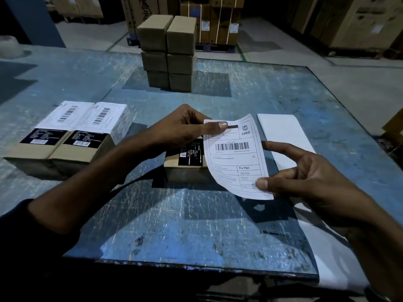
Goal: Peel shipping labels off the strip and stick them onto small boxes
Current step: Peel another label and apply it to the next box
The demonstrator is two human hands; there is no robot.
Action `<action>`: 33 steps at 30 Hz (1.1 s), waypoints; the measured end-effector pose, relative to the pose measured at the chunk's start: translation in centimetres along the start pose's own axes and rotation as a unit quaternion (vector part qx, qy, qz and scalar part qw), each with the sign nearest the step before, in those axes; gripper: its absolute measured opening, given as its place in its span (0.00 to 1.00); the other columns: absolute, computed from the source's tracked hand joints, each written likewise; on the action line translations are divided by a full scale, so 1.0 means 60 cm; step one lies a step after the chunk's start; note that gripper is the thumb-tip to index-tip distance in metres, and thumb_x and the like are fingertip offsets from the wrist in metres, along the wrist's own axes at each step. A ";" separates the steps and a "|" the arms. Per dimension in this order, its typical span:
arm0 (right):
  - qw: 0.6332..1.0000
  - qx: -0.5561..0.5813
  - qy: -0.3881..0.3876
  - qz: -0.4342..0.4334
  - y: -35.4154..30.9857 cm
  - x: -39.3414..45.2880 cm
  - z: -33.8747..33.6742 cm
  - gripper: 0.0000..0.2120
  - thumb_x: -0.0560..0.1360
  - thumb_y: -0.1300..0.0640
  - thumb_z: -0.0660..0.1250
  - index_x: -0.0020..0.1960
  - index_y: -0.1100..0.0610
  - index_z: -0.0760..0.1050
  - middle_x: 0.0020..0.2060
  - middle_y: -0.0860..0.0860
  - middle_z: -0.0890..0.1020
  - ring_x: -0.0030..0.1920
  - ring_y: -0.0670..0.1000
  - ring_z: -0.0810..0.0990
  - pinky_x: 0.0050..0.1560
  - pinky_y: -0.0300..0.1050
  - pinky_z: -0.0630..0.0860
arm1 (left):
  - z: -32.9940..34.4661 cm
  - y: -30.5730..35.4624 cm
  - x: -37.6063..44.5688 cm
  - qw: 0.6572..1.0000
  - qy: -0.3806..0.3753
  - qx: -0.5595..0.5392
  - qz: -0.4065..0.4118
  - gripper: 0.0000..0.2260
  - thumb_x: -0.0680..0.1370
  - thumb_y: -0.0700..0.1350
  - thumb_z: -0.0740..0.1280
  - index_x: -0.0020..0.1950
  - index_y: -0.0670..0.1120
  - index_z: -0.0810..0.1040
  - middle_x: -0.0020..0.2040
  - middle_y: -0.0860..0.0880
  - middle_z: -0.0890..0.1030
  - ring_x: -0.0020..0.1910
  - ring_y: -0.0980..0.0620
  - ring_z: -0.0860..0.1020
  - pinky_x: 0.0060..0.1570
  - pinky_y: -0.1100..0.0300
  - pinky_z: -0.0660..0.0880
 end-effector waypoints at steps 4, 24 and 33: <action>1.000 -0.005 -0.011 0.004 0.000 -0.003 0.006 0.44 0.61 0.59 0.83 0.75 0.46 0.75 0.41 0.67 0.88 0.42 0.59 0.85 0.47 0.44 0.78 | -0.001 -0.004 0.003 1.000 0.000 -0.004 -0.007 0.10 0.83 0.42 0.70 0.54 0.37 0.87 0.47 0.44 0.90 0.43 0.50 0.88 0.41 0.65 0.81; 1.000 0.015 -0.011 0.006 -0.010 -0.009 0.015 0.41 0.65 0.69 0.78 0.75 0.50 0.74 0.36 0.64 0.87 0.32 0.49 0.85 0.37 0.31 0.77 | 0.000 -0.012 0.008 0.999 -0.003 0.034 -0.010 0.10 0.82 0.47 0.71 0.52 0.42 0.89 0.49 0.43 0.90 0.45 0.41 0.88 0.46 0.53 0.82; 0.999 0.030 -0.006 0.009 -0.013 -0.013 0.017 0.38 0.68 0.72 0.76 0.74 0.51 0.74 0.38 0.66 0.87 0.30 0.47 0.85 0.32 0.30 0.75 | 0.002 -0.009 0.005 0.998 0.009 0.051 -0.020 0.11 0.82 0.50 0.71 0.50 0.45 0.90 0.48 0.44 0.90 0.46 0.34 0.86 0.45 0.51 0.77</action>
Point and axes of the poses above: each hand's wrist, its own x-axis towards the middle knuckle, its own z-axis out of the palm, y = z × x, the point moved 4 cm from there along x, towards the middle knuckle
